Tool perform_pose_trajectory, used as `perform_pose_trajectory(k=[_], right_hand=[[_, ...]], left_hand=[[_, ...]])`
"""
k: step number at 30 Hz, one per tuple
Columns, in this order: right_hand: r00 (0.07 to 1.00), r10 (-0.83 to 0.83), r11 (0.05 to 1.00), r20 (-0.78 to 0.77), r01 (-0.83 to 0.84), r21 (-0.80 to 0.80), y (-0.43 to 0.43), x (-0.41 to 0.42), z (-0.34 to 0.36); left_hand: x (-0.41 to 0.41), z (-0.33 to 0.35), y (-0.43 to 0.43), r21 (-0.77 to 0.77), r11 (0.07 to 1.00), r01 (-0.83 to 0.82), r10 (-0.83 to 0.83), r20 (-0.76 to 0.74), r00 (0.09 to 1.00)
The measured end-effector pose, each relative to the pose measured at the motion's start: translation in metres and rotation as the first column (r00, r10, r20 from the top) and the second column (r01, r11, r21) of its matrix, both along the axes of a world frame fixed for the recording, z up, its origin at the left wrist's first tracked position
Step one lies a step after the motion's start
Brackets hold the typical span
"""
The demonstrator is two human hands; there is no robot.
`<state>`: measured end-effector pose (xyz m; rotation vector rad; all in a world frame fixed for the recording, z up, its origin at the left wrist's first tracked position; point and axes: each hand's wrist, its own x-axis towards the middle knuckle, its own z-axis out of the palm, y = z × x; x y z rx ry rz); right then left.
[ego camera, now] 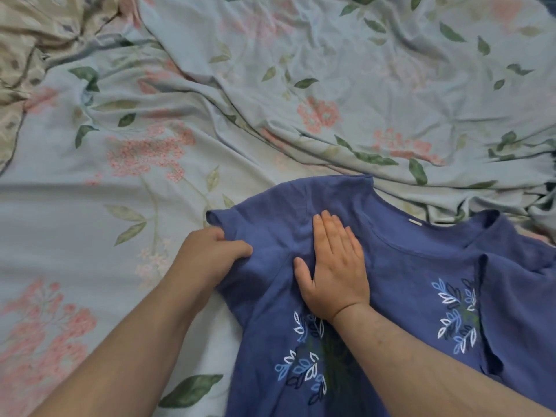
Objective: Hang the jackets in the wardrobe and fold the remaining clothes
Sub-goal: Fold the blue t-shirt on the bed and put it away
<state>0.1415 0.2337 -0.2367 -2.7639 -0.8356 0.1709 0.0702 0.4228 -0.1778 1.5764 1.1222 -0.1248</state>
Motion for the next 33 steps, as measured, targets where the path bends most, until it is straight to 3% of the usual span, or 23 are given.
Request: perform_pose_trajectory(k=[2,4,10,12,14,17,19,21,24,28,31,33], right_hand=[[1.000,0.002,1.000,0.015,-0.002,0.019,0.000,0.000,0.002],[1.000,0.028,1.000,0.012,-0.028,-0.014,0.000,0.002,0.002],[0.978,0.072,0.982,-0.197,-0.104,-0.159,0.002,0.014,0.015],[0.944,0.053,0.995,-0.327,-0.079,-0.067,0.000,0.022,0.033],[0.923,0.005,0.990,-0.385,0.051,0.133,-0.007,0.025,0.053],[0.956,-0.037,0.940,-0.292,0.132,0.313,-0.029,0.015,0.076],[0.961,-0.063,0.925,-0.268,0.157,0.345,-0.048,0.001,0.081],[0.948,-0.109,0.909,-0.299,0.217,0.356,-0.071,-0.015,0.081],[0.931,-0.177,0.894,-0.318,0.287,0.343,-0.104,-0.038,0.075],[0.944,-0.224,0.904,-0.243,0.294,0.311,-0.150,-0.056,0.069],[0.924,-0.303,0.875,-0.232,0.366,0.317,-0.184,-0.061,0.066],[0.906,-0.360,0.848,-0.221,0.417,0.326,-0.209,-0.067,0.066]], left_hand=[[-0.010,0.005,-0.007,0.009,0.999,0.044,-0.045,0.106,0.993],[-0.016,0.004,-0.008,-0.163,0.987,-0.001,0.040,0.237,0.971],[-0.016,0.013,-0.004,-0.320,0.947,-0.011,0.124,0.335,0.934],[-0.013,0.018,-0.005,-0.302,0.953,-0.014,0.134,0.382,0.914],[-0.009,0.025,-0.010,-0.281,0.960,-0.005,0.127,0.418,0.900],[-0.002,0.035,-0.028,-0.194,0.979,0.070,0.028,0.465,0.885],[0.005,0.041,-0.047,-0.026,0.991,0.131,-0.103,0.474,0.874],[0.016,0.040,-0.066,0.222,0.955,0.196,-0.274,0.413,0.869],[0.031,0.031,-0.100,0.533,0.770,0.350,-0.496,0.157,0.854],[0.040,0.016,-0.138,0.533,0.616,0.580,-0.639,-0.092,0.764],[0.027,0.005,-0.148,0.448,0.605,0.658,-0.707,-0.076,0.703],[0.004,0.004,-0.147,0.538,0.580,0.612,-0.706,-0.043,0.707]])
